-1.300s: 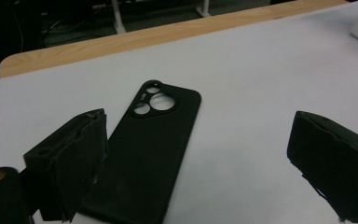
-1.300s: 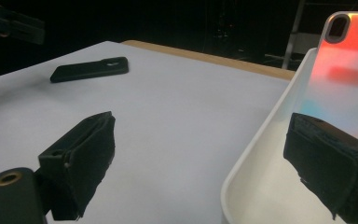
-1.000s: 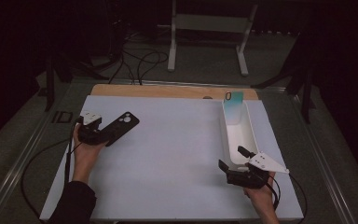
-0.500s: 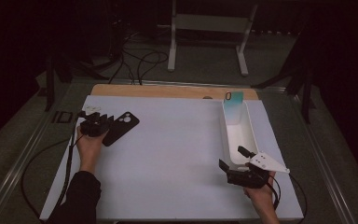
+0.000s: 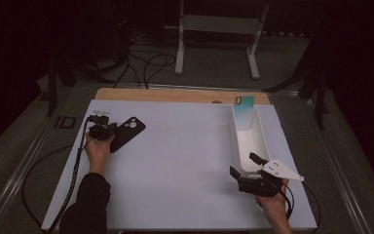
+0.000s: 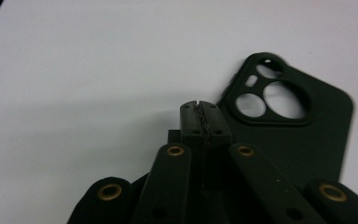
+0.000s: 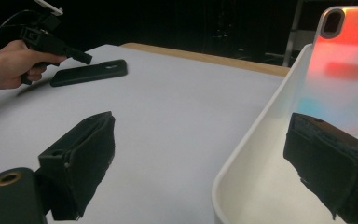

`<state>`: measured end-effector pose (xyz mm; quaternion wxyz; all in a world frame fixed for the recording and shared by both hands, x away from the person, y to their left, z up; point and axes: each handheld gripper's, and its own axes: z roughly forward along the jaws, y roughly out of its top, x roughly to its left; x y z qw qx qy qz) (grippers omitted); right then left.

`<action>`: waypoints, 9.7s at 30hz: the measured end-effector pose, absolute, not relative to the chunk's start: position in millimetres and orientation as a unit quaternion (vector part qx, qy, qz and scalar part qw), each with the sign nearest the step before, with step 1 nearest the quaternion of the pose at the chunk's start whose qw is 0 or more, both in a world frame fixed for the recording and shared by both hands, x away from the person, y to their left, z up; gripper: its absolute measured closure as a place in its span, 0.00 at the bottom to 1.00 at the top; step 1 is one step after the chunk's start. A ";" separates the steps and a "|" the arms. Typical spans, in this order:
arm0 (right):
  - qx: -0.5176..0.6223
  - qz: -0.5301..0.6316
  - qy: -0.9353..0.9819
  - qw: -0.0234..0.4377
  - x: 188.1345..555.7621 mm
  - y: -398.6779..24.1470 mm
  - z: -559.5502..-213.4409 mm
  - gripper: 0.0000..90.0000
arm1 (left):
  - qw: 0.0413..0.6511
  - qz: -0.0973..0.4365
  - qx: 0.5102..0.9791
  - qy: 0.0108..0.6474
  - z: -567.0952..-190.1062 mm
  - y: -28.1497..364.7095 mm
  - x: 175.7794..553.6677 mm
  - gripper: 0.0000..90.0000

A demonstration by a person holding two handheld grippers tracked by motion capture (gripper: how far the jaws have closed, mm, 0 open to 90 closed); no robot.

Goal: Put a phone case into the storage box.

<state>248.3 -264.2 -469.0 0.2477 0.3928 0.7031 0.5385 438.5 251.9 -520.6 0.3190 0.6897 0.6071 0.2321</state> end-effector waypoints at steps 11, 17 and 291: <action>0.393 0.537 0.703 0.249 248.0 -264.4 -469.1 0.10 | 0.306 0.227 0.691 0.614 -523.2 253.7 446.8 1.00; 0.392 0.538 0.704 0.248 247.8 -263.5 -469.0 0.10 | 0.309 0.222 0.697 0.608 -523.7 250.7 447.5 1.00; 0.359 0.551 0.753 -0.004 294.1 -159.6 -418.8 0.80 | 0.432 0.187 0.843 0.260 -428.4 58.2 265.9 0.17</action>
